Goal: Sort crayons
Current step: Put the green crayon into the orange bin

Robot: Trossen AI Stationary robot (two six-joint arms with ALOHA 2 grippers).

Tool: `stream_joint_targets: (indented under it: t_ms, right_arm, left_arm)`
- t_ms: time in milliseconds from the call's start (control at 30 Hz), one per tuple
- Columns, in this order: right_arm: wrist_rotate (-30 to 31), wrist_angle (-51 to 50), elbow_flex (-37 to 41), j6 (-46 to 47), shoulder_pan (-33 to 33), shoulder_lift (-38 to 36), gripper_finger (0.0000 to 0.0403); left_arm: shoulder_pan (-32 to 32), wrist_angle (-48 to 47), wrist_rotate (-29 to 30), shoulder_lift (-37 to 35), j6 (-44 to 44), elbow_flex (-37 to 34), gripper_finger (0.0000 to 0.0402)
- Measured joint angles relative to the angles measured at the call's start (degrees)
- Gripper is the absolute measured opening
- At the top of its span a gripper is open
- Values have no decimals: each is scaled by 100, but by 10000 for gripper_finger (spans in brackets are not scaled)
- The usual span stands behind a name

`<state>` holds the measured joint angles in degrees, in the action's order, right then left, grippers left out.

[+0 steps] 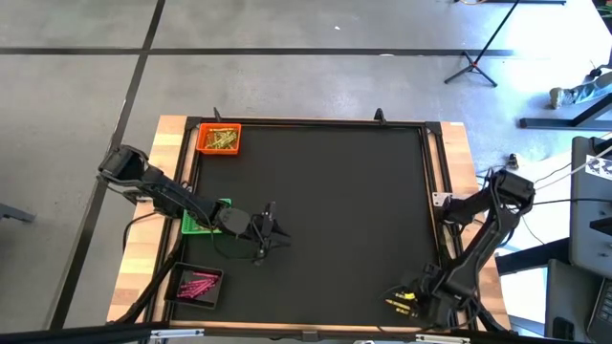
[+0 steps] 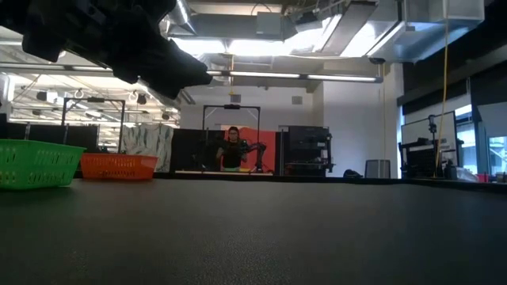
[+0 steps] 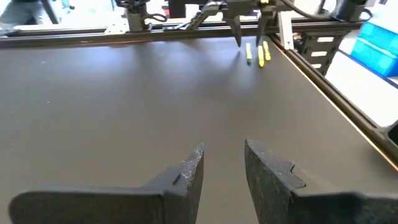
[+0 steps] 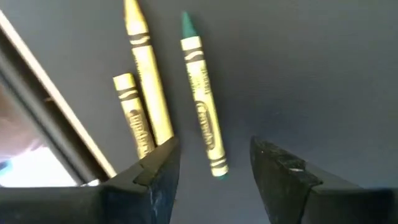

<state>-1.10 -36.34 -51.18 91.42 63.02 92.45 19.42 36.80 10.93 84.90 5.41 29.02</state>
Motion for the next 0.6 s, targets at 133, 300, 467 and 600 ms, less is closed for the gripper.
stream_joint_targets:
  t_ms: [133,300,467,600]
  right_arm:
    - [34,-41,0,-21,0,119,171]
    - [46,-62,0,-171,0,197,104]
    - [144,-73,0,-208,-2,199,43]
    - [329,-75,0,-213,0,199,19]
  left_arm:
    - [0,0,185,2,0,2,100]
    - [0,-11,202,0,0,3,100]
    - [0,-11,202,0,0,4,100]
    - [0,-11,202,0,0,4,100]
